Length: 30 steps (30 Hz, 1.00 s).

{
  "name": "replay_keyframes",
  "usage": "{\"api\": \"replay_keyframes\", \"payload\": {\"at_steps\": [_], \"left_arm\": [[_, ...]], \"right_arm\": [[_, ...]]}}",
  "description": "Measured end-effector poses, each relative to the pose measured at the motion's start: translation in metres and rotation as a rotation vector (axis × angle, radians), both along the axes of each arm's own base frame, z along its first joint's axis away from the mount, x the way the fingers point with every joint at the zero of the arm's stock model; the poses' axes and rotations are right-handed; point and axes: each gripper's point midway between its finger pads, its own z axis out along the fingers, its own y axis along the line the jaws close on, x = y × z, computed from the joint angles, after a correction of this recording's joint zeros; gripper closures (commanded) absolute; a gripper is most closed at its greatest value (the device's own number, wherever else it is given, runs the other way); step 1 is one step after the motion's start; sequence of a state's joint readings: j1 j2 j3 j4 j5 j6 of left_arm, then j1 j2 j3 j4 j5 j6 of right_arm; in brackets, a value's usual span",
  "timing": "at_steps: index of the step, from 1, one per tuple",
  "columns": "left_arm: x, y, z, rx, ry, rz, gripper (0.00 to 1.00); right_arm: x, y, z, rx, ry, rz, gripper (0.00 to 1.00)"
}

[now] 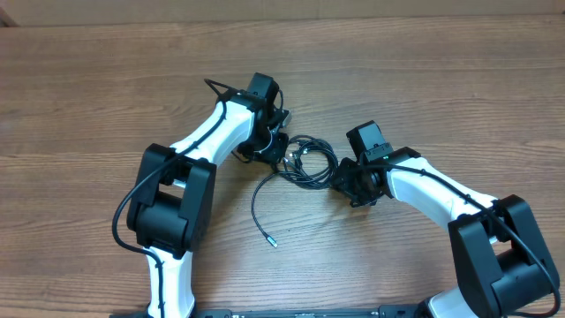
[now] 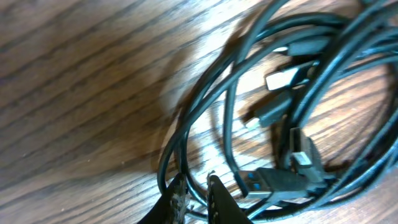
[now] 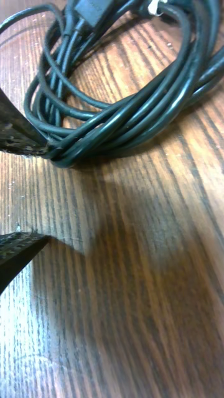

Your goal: Untangle cables

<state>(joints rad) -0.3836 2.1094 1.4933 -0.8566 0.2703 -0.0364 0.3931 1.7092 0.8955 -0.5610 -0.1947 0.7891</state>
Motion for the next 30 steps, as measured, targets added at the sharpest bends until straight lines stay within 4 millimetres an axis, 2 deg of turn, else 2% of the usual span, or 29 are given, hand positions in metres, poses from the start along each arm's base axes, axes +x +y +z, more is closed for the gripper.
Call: {"api": "replay_keyframes", "payload": {"at_steps": [4,16,23,26,30], "left_arm": [[0.0,-0.001,0.0,-0.005,-0.002,-0.014,0.87],[0.005,0.015,-0.001,0.017,0.002,0.022,0.87],[0.009,0.035,0.001,0.08,-0.001,0.096,0.88],[0.011,0.043,0.0,0.104,-0.002,0.129,0.87],[0.012,0.041,0.001,0.082,0.0,0.117,0.85]], "right_arm": [[0.0,-0.001,0.0,-0.003,-0.002,-0.002,0.56],[0.002,-0.002,0.001,-0.014,-0.011,-0.004,0.53],[0.004,-0.006,0.001,-0.038,-0.023,-0.008,0.49],[0.005,-0.009,0.003,-0.057,-0.031,0.014,0.45],[0.014,-0.003,0.012,-0.047,-0.069,0.082,0.43]]}}
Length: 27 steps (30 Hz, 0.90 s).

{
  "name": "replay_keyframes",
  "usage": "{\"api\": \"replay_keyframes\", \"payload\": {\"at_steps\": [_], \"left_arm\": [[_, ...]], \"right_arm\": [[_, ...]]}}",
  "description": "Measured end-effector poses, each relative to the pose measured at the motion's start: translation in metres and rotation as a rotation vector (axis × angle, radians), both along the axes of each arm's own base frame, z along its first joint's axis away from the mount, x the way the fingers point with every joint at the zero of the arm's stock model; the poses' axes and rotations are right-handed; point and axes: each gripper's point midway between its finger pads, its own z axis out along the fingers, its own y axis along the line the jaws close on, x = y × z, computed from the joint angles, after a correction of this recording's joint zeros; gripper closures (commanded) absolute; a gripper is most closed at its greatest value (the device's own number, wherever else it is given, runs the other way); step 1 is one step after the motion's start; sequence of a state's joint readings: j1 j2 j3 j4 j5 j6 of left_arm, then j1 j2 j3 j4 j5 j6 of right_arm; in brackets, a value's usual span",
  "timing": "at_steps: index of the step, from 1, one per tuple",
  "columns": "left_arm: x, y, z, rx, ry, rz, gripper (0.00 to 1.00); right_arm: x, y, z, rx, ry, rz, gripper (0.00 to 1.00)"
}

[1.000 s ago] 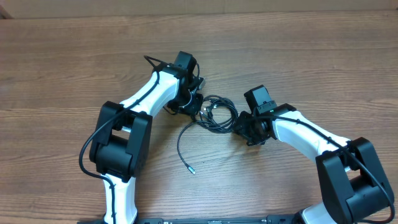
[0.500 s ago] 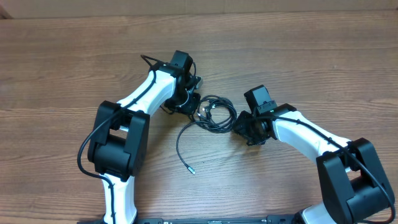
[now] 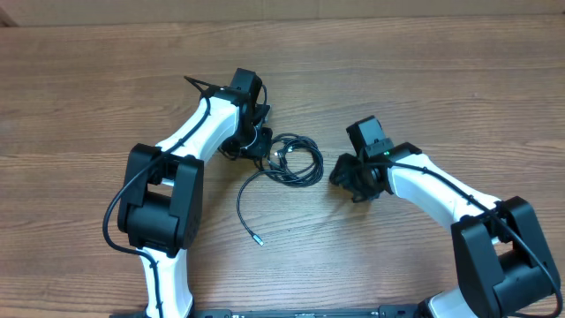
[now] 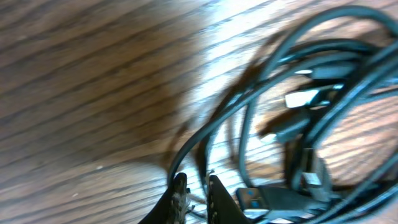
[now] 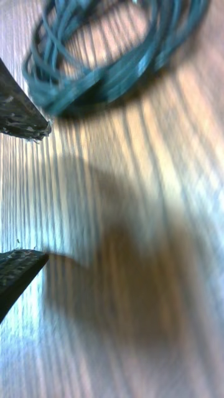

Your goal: Untangle cables

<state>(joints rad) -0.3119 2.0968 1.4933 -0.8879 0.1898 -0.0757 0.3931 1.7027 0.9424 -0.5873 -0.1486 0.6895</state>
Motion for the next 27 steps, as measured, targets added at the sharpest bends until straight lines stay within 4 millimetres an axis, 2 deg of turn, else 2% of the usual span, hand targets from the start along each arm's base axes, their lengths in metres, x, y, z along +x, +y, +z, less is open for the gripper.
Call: {"api": "replay_keyframes", "payload": {"at_steps": [3,6,11,17,18,27], "left_arm": [[-0.002,-0.01,0.003,-0.062,0.007,-0.036,0.84],[-0.005,-0.022,0.006,-0.136,0.016,-0.077,0.83],[-0.01,-0.039,0.013,-0.24,0.027,-0.122,0.81],[-0.013,-0.048,0.017,-0.283,0.031,-0.14,0.76],[-0.013,-0.05,0.017,-0.287,0.031,-0.144,0.75],[-0.01,-0.059,0.017,-0.279,-0.01,-0.189,0.7]], "right_arm": [[0.013,0.01,0.013,0.033,-0.046,0.039,0.43],[0.018,0.013,0.017,0.037,-0.071,0.07,0.42],[0.01,0.009,0.012,-0.034,-0.059,0.105,0.42],[0.001,-0.004,-0.009,-0.153,-0.014,0.123,0.42],[0.001,-0.005,-0.011,-0.164,-0.011,0.122,0.39],[0.008,0.005,-0.009,-0.135,-0.063,0.231,0.37]]}}
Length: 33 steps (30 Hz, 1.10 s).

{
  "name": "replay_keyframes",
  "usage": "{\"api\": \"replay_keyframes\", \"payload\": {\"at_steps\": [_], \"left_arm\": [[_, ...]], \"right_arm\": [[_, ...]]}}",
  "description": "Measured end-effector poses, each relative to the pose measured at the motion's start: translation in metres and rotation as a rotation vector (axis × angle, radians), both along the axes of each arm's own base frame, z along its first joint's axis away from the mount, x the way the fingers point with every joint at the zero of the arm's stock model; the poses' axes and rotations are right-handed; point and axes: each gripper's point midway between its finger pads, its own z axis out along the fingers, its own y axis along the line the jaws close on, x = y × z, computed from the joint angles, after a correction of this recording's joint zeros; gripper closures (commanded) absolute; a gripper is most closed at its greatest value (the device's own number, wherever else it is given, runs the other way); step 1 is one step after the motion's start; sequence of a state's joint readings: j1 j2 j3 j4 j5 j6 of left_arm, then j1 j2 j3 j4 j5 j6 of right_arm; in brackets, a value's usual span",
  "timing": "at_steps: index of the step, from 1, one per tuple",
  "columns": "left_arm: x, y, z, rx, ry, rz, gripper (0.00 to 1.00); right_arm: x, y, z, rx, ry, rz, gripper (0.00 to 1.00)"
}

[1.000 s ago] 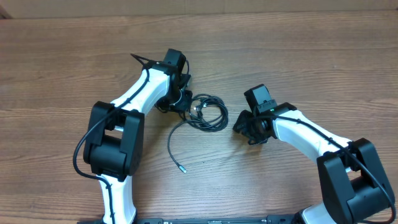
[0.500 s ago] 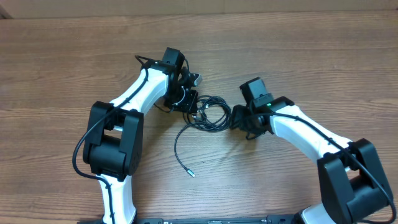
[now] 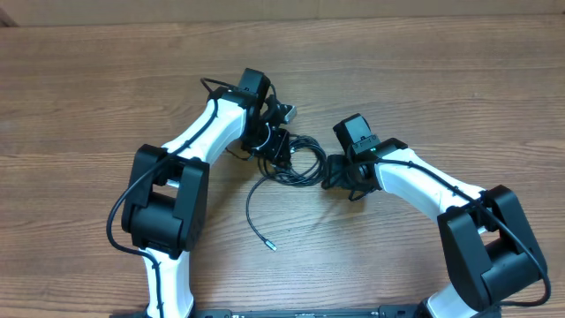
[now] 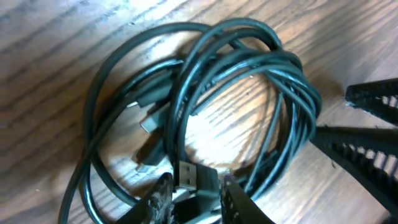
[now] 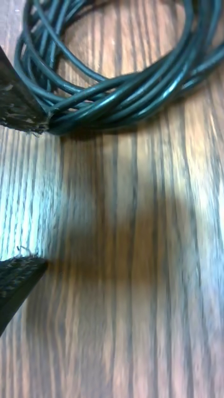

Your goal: Untangle cables

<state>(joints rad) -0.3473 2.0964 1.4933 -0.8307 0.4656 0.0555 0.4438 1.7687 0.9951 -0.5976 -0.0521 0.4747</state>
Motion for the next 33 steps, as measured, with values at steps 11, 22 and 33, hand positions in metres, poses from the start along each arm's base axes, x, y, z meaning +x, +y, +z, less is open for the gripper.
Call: {"api": "replay_keyframes", "payload": {"at_steps": [11,22,33], "left_arm": [[0.016,0.008,-0.005,0.075,-0.08,0.016,0.56],[0.016,0.002,-0.008,0.073,-0.097,0.009,0.57],[0.017,0.003,-0.008,0.078,-0.099,0.01,0.58]], "right_arm": [[0.001,0.014,0.003,0.057,-0.017,0.104,0.31],[0.0,0.016,0.004,0.066,-0.02,0.134,0.32],[0.012,0.012,0.0,0.002,-0.074,0.121,0.29]]}}
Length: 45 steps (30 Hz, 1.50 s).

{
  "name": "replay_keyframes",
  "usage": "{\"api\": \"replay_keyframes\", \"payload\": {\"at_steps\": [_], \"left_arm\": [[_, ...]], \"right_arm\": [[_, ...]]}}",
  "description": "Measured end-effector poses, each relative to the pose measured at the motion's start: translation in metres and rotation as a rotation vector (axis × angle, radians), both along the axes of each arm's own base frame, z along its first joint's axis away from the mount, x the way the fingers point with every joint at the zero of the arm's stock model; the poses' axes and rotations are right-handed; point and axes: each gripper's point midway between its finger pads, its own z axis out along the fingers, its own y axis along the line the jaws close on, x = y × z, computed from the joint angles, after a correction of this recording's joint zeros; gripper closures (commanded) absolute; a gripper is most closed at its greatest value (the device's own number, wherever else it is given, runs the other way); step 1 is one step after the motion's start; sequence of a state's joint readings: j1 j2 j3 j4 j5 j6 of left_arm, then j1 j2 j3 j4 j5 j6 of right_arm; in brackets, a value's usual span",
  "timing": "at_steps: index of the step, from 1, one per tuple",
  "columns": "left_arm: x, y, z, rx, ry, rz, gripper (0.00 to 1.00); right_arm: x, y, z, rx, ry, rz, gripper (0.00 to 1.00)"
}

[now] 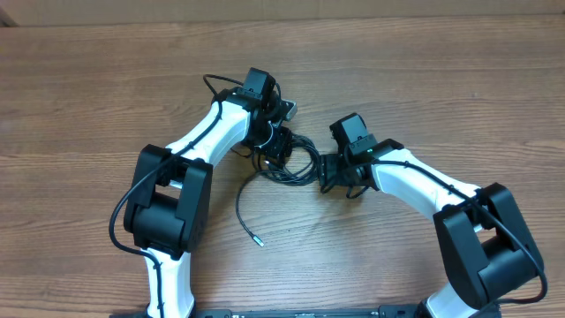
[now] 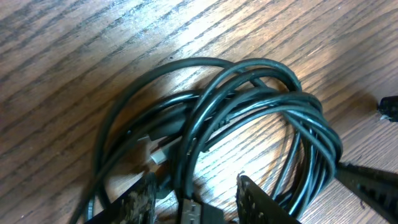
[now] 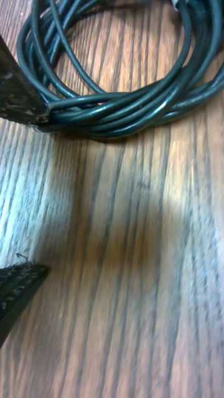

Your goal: Untangle cables

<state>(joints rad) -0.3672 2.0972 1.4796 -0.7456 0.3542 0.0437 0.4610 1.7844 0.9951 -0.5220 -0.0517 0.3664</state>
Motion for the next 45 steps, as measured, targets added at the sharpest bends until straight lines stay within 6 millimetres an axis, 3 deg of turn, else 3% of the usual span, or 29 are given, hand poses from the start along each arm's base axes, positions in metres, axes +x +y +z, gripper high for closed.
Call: {"api": "replay_keyframes", "payload": {"at_steps": [12,30,38,45], "left_arm": [[0.005,0.012,-0.013,0.094,-0.017,0.023,0.64],[0.006,0.013,-0.016,0.214,-0.065,0.051,0.61],[0.007,0.015,-0.016,0.225,-0.069,0.063,0.61],[0.007,0.015,-0.016,0.225,-0.069,0.064,0.6]], "right_arm": [[-0.006,0.02,0.001,0.006,-0.018,0.067,0.24],[-0.021,0.04,0.003,0.08,0.004,0.262,0.21],[-0.014,0.033,0.002,0.034,-0.011,0.164,0.22],[-0.014,0.038,0.001,-0.002,-0.038,0.148,0.21]]}}
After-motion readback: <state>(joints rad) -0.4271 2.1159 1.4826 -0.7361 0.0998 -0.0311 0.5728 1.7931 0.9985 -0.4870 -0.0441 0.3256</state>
